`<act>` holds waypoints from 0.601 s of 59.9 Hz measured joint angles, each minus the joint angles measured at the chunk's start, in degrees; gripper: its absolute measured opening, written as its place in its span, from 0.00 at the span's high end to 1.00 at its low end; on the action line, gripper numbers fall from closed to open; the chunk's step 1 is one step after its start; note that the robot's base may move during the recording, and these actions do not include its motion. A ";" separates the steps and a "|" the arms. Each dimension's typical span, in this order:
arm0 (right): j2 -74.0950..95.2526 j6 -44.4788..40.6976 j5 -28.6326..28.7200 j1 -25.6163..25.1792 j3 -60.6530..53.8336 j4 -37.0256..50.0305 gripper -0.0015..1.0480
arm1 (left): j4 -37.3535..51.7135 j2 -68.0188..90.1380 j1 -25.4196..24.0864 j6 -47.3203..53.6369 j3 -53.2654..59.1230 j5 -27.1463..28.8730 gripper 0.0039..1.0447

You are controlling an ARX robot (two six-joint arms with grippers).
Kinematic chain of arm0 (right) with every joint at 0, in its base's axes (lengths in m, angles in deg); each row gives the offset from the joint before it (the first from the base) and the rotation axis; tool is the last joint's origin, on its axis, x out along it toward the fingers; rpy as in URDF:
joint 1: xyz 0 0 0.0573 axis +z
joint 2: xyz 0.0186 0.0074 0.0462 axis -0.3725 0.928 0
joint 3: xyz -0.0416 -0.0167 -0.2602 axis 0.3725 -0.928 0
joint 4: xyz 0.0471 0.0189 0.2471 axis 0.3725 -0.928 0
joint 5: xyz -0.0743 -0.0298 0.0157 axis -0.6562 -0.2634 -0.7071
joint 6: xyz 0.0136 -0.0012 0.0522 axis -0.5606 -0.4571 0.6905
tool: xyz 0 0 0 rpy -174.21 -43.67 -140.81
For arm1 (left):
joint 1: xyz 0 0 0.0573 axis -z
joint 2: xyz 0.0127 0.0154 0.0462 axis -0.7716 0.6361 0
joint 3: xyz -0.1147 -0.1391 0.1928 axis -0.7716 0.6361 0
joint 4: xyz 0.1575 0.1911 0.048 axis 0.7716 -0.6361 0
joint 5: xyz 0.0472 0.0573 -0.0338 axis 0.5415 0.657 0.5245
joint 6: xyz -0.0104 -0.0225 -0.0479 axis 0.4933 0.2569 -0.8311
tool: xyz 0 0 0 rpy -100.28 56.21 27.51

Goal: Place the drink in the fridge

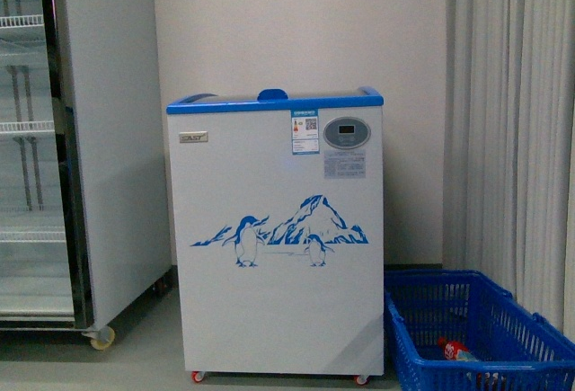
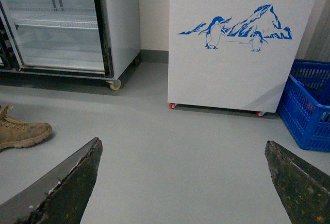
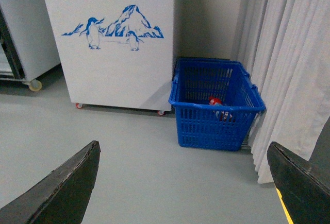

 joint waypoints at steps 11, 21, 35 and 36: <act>0.00 0.00 0.00 0.00 0.00 0.00 0.07 | 0.00 0.00 0.00 -0.02 0.00 0.00 0.08; 0.00 0.00 0.00 0.00 0.00 0.00 0.07 | 0.00 0.00 0.00 0.00 0.00 0.00 0.08; 0.00 0.00 0.00 0.00 0.00 0.00 0.07 | 0.00 0.00 -0.02 -0.02 0.00 0.00 0.08; 0.00 0.00 0.00 0.00 0.00 0.00 0.07 | 0.00 0.00 -0.02 0.00 0.00 0.00 0.08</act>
